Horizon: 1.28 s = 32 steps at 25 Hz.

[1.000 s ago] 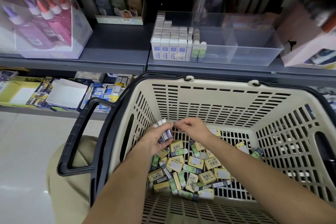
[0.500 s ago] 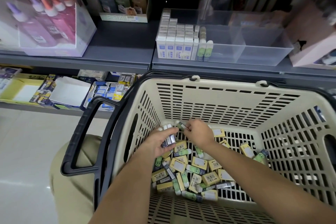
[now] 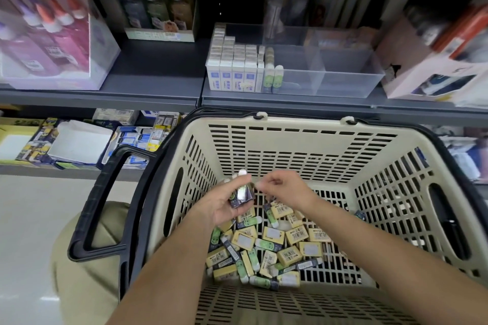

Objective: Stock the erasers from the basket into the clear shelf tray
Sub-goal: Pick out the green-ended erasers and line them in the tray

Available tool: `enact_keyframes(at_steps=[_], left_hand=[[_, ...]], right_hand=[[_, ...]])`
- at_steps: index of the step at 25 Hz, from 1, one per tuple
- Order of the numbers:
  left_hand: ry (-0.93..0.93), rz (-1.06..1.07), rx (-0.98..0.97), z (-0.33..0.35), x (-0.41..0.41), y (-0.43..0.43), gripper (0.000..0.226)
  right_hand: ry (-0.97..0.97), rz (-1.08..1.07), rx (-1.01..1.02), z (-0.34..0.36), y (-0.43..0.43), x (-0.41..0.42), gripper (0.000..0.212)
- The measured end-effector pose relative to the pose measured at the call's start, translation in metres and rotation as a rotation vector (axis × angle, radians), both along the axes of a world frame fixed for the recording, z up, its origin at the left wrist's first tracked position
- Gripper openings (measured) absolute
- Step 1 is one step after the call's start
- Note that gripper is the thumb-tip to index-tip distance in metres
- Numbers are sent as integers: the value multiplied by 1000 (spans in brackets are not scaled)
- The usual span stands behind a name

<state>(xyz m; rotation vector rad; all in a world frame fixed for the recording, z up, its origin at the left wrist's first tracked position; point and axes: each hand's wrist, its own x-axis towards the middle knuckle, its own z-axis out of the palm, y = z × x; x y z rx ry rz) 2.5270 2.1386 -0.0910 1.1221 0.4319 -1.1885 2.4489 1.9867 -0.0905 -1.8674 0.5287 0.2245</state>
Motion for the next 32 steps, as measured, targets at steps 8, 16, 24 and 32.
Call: enact_keyframes(at_steps=[8, 16, 24, 32], left_hand=[[59, 5, -96, 4, 0, -1, 50], [2, 12, 7, 2, 2, 0, 54], [-74, 39, -29, 26, 3, -13, 47], [-465, -36, -41, 86, 25, -35, 28]], right_hand=[[156, 343, -862, -53, -40, -9, 45], [228, 362, -926, -66, -47, -9, 22], [189, 255, -561, -35, -44, -11, 10], [-148, 110, -193, 78, -58, -7, 10]])
